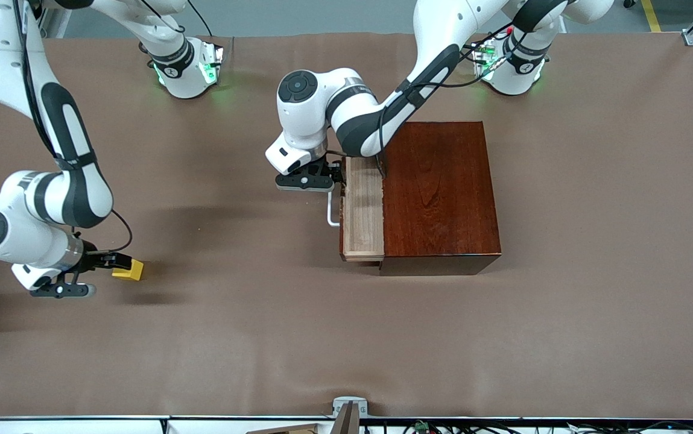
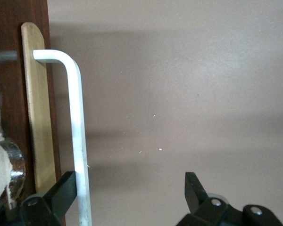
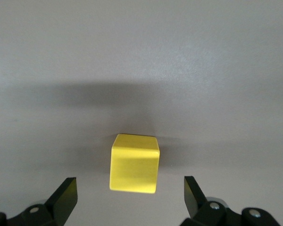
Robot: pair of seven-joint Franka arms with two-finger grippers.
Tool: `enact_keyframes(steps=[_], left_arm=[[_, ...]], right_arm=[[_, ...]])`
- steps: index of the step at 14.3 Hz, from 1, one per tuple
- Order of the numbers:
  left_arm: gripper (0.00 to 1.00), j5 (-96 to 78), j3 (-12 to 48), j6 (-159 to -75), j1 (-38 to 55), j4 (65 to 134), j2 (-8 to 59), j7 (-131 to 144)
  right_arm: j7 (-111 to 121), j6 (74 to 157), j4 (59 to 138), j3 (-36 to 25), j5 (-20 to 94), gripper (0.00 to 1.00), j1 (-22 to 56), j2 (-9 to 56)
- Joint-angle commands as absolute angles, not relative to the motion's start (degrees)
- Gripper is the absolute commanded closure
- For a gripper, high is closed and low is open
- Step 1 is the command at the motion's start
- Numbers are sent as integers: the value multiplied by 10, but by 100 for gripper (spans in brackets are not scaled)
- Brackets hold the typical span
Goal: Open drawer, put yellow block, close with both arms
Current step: 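Pull the drawer open with the left gripper while the right gripper grasps the cube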
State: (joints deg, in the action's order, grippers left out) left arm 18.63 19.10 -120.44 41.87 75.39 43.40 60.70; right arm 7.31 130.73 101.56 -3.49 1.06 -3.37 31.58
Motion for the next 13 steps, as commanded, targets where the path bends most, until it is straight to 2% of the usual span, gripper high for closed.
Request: enact_keyframes(steps=[1, 8, 10, 13], left_arm=[[0, 172, 192, -1232, 432, 727, 463, 613], [0, 172, 181, -1231, 431, 727, 476, 581], [0, 171, 185, -1231, 432, 721, 475, 580], [0, 171, 189, -1238, 434, 709, 477, 580]], right_arm=[[79, 1324, 1012, -26, 8, 0, -44, 339], [76, 1368, 1012, -26, 10, 0, -46, 375], [75, 1341, 1012, -26, 10, 98, -45, 374], [73, 1315, 1011, -26, 11, 100, -44, 371]])
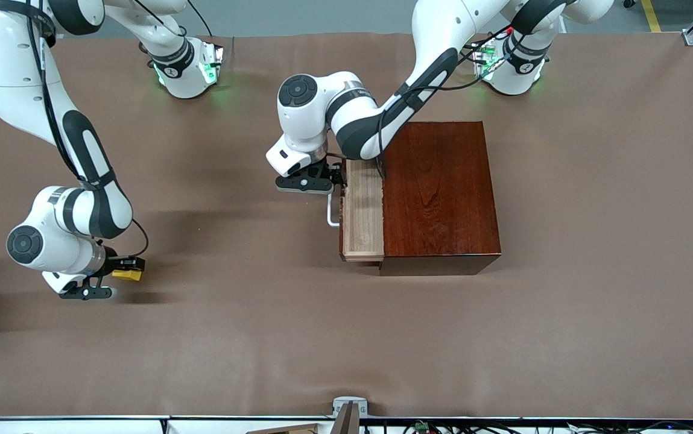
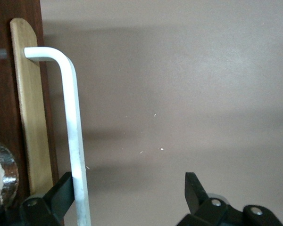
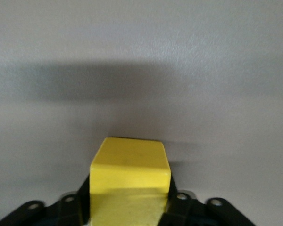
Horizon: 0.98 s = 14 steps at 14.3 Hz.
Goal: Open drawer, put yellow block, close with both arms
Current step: 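Pull the drawer open with the left gripper while the right gripper grasps the cube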
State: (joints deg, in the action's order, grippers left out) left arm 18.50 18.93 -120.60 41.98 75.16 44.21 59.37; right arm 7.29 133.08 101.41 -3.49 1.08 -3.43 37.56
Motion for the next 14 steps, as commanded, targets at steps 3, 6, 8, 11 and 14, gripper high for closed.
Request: enact_keyframes(steps=[3, 6, 8, 11, 14], left_arm=[[0, 136, 190, -1266, 433, 709, 478, 580], [0, 112, 190, -1294, 433, 709, 478, 580], [0, 102, 190, -1310, 434, 709, 478, 580], [0, 102, 192, -1310, 433, 709, 471, 581], [0, 103, 185, -1233, 421, 706, 446, 583]], right_arm=[[76, 1304, 1001, -25, 11, 100, -41, 365], [79, 1303, 977, -24, 11, 100, -37, 352], [97, 1301, 964, -22, 10, 100, -31, 338], [136, 1293, 942, -21, 11, 100, -28, 324], [145, 1211, 892, -19, 12, 100, -21, 316]])
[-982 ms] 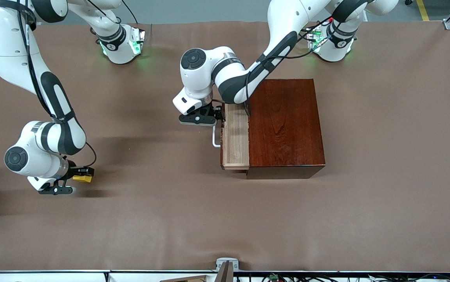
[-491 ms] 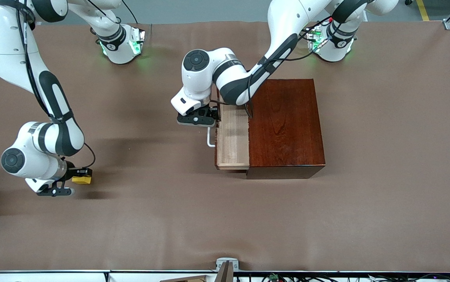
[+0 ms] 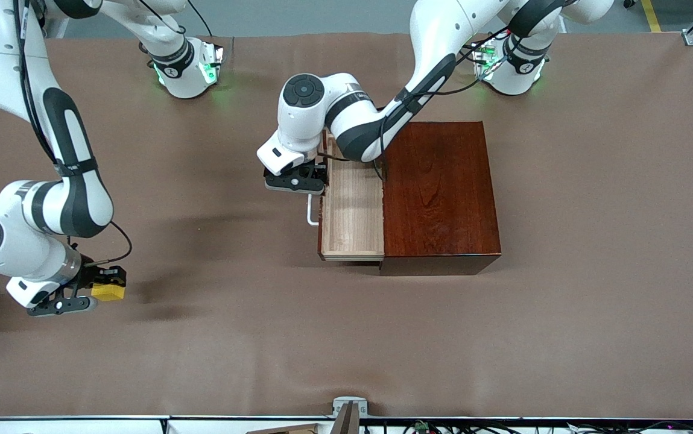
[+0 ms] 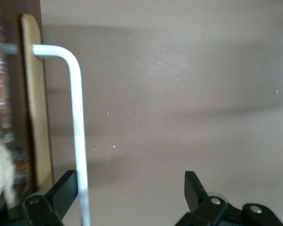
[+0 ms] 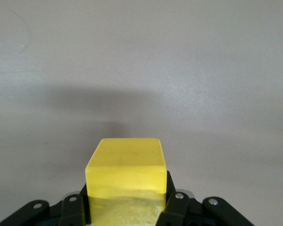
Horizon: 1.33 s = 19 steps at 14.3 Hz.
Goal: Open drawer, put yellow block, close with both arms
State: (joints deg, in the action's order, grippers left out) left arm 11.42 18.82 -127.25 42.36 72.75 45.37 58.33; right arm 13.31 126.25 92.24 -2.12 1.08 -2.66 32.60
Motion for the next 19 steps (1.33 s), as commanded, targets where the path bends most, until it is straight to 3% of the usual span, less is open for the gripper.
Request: enact_keyframes(steps=[1, 7, 12, 15, 19], left_arm=[[0, 103, 185, -1213, 413, 707, 428, 585], [0, 88, 182, -1028, 348, 708, 291, 580], [0, 28, 185, -862, 190, 723, 167, 381], [0, 9, 185, -831, 100, 737, 123, 280], [0, 7, 186, -828, 5, 794, 73, 221]], right_arm=[[150, 1175, 876, -10, 12, 100, -19, 316], [212, 1069, 865, 72, 15, 100, -19, 269], [272, 1026, 811, 153, 14, 100, -18, 258], [317, 1023, 794, 190, 12, 100, -5, 260], [416, 1022, 771, 193, 7, 100, 53, 261]])
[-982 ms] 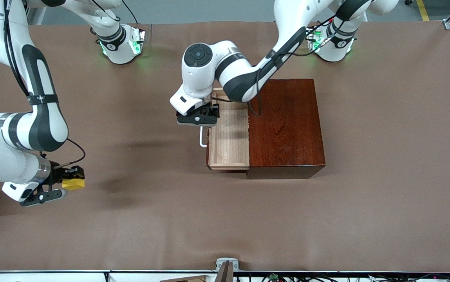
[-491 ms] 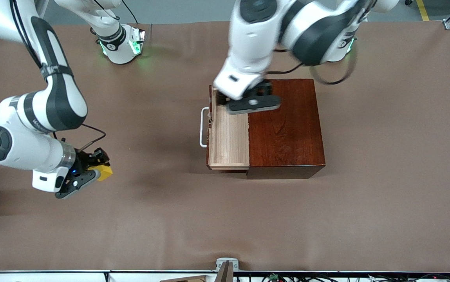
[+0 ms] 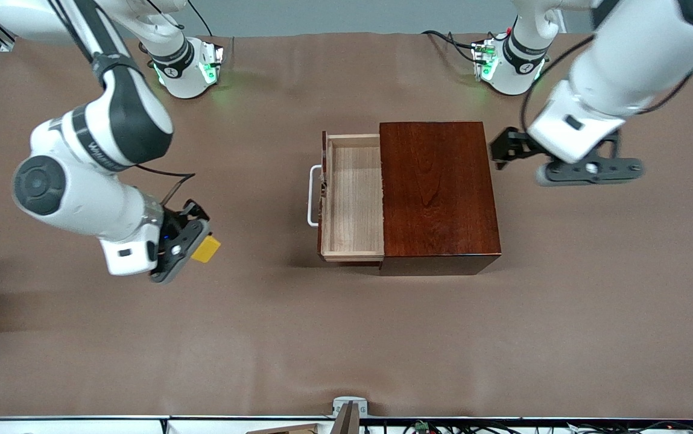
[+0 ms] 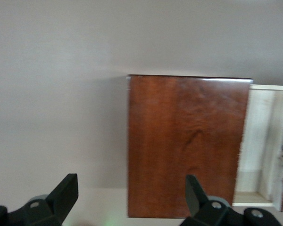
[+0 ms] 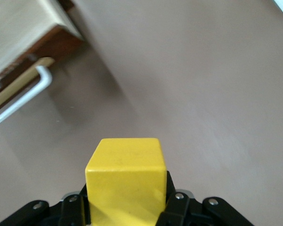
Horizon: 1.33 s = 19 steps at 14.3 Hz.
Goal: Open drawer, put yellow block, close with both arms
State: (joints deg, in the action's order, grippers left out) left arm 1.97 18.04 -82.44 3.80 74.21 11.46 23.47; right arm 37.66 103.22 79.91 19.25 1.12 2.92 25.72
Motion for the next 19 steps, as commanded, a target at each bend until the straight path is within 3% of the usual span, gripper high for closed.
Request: enact_keyframes(steps=[1, 8, 13, 19], left_arm=[[0, 7, 185, -828, -10, 796, 69, 219], [0, 9, 169, -828, -62, 824, 48, 179], [0, 6, 39, -867, 8, 881, 11, 78], [0, 6, 0, -911, 39, 918, -12, 40]], right_arm=[[418, 1022, 761, 192, 4, 100, 73, 263], [414, 1022, 701, 187, -29, 100, 213, 323], [410, 1027, 680, 182, -70, 100, 284, 366], [389, 1055, 685, 169, -97, 100, 324, 395]])
